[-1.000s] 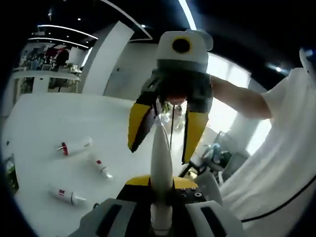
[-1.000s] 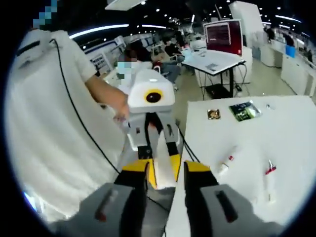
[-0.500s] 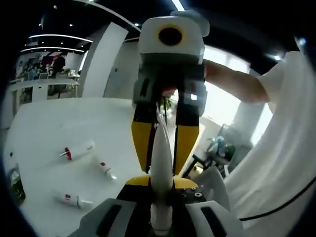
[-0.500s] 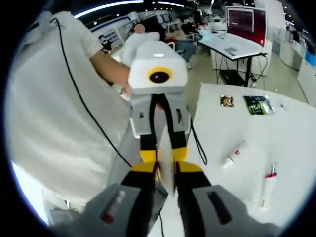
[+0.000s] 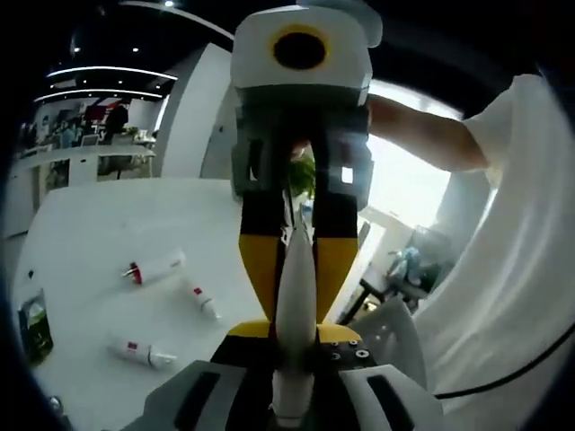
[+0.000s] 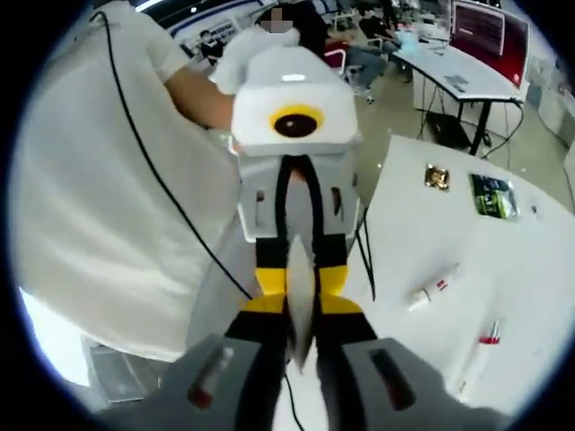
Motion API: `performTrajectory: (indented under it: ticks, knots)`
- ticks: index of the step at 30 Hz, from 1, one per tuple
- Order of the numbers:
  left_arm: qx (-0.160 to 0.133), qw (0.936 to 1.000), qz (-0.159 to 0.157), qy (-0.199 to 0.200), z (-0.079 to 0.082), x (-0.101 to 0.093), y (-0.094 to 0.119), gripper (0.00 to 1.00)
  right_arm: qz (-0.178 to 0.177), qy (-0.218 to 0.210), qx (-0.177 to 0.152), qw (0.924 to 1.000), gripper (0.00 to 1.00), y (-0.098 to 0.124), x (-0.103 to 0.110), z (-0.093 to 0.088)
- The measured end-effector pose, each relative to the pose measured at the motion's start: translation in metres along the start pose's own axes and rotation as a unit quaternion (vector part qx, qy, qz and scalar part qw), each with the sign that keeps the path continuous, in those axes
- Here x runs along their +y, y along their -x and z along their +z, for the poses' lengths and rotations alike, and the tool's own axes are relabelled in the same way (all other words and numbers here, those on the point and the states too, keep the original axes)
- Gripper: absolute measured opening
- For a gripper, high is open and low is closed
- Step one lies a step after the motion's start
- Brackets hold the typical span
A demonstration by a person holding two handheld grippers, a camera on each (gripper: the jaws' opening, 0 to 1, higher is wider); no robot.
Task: Arrange the skincare products in the storage area until every visible bottle or jar stands upright without overlapping.
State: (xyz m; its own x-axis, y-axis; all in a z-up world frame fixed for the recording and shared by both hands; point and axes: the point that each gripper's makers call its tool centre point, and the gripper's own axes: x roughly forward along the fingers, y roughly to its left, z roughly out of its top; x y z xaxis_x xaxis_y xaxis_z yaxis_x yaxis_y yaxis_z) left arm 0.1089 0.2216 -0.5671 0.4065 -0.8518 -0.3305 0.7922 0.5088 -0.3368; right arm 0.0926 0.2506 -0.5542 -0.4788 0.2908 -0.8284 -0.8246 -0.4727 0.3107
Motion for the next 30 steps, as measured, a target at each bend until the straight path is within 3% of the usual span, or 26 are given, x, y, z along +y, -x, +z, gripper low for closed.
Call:
performTrajectory:
  ticks: [10, 21, 27, 30]
  knots:
    - [-0.011, 0.9995, 0.029, -0.004, 0.008, 0.014, -0.01, 0.18, -0.026, 0.03, 0.032, 0.9987, 0.08, 0.007, -0.011, -0.006]
    - [-0.026, 0.9984, 0.04, 0.03, 0.027, 0.038, -0.024, 0.21, -0.067, 0.021, 0.05, 0.9963, 0.08, 0.032, -0.032, -0.02]
    - [0.018, 0.9978, 0.063, 0.001, 0.014, 0.053, -0.032, 0.22, -0.089, 0.013, 0.059, 0.9942, 0.08, 0.045, -0.046, -0.031]
    - [-0.001, 0.9975, 0.071, 0.007, 0.019, 0.058, -0.034, 0.22, -0.092, 0.005, 0.057, 0.9941, 0.08, 0.05, -0.054, -0.035]
